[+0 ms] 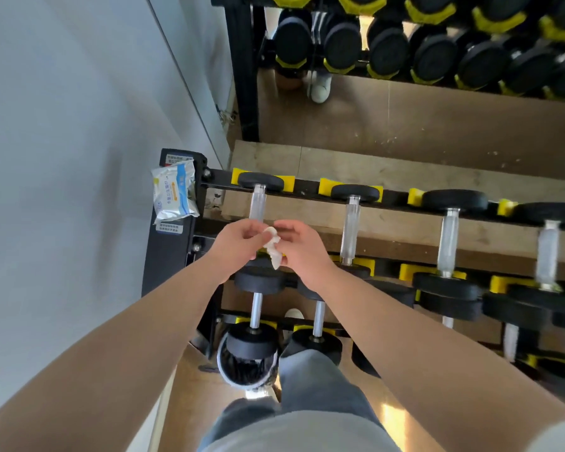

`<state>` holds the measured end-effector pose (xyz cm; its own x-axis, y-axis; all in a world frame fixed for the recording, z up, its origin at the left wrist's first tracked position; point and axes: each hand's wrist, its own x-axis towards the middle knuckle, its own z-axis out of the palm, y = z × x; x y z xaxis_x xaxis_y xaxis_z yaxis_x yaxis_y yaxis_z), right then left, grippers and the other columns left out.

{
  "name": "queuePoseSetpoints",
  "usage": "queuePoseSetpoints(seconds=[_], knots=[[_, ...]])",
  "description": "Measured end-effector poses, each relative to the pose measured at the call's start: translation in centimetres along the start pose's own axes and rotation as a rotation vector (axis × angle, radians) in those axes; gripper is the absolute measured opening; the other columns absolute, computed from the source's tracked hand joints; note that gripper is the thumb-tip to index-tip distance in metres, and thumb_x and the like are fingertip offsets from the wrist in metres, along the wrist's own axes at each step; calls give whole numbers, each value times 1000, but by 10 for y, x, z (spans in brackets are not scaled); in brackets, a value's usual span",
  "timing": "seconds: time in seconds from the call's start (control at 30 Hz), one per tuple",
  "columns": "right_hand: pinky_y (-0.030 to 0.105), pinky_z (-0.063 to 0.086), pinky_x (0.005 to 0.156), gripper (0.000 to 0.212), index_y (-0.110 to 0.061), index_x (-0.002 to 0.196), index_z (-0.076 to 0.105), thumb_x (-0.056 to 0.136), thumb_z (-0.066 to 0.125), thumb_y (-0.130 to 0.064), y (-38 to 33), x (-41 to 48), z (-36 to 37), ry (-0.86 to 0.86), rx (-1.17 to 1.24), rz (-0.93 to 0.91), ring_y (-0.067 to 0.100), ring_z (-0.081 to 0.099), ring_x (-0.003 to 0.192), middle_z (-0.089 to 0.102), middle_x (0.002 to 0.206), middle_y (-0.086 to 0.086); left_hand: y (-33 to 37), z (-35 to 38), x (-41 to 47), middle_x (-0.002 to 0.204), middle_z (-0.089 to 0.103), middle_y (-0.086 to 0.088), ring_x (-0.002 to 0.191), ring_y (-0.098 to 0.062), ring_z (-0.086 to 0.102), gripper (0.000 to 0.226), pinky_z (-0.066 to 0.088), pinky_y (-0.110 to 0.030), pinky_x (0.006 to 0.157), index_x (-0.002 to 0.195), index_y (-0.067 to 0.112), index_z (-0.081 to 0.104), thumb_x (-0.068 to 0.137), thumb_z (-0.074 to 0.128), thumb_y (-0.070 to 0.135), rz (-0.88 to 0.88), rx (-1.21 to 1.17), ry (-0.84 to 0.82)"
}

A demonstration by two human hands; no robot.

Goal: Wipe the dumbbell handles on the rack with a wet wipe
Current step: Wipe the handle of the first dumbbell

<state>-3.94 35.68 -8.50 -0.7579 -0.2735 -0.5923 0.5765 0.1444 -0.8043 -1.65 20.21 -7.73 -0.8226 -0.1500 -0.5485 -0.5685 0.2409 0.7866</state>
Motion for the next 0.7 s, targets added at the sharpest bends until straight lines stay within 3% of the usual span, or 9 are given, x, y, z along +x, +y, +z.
queuePoseSetpoints(seconds=[0.07,0.17,0.33,0.47,0.57,0.7], knots=[[38,63,85,41,-18,129,63,94,66,1,3,-21,-2,-21,-3,0,22,72,102,72,114,4,0,3,-15,96,73,3,89,-15,67,13,59,-36,82,97,24,69,98,67,37,42,54,-3],[31,62,80,45,-16,127,64,89,68,7,8,-52,-2,-35,-15,-1,20,72,94,72,115,6,-4,8,-37,100,73,-2,94,-23,72,17,62,-40,87,105,17,67,101,62,33,46,25,-3],[37,62,83,44,-18,121,65,87,67,9,22,-98,-13,48,-64,1,21,68,95,68,119,6,-14,29,-73,109,74,-10,97,-20,73,14,62,-35,85,106,15,62,104,57,28,4,-163,-41],[37,63,85,48,-24,126,62,88,67,5,27,-125,-29,48,-164,41,20,68,103,63,112,-4,-13,50,-100,98,75,-5,79,-9,72,17,58,-25,69,111,15,63,105,55,29,-71,-298,-109],[35,63,84,50,-27,129,60,89,68,3,27,-135,-44,57,-166,66,22,68,104,62,116,2,-5,66,-116,87,73,1,69,-5,69,22,55,-21,65,114,13,64,104,59,32,-67,-363,-165],[37,61,87,36,-15,125,65,92,72,-5,21,-139,-71,25,61,76,22,68,102,69,116,12,5,87,-116,104,70,-7,77,-9,70,28,53,-20,66,120,7,64,94,73,12,-23,-425,-256]])
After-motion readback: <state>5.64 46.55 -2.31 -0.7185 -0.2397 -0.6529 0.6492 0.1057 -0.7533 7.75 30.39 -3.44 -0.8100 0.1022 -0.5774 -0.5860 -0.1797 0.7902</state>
